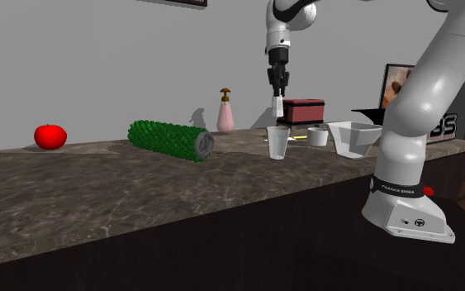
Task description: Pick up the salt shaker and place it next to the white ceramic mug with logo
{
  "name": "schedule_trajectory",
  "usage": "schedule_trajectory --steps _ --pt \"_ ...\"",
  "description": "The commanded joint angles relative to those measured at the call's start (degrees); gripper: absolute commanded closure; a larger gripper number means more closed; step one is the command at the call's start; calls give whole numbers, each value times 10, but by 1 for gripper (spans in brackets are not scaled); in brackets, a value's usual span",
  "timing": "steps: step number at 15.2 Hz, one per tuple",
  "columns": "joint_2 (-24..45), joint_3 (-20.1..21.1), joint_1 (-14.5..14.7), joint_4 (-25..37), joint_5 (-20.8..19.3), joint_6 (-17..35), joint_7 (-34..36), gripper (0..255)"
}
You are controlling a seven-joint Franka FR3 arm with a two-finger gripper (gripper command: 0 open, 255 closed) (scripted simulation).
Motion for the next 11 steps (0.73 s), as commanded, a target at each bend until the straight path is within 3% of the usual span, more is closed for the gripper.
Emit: schedule_trajectory --steps 1,11 --pt "2 -18 -10 5 -10 -4 -26 255" --pt "38 -116 -64 48 -53 -12 -168 255"
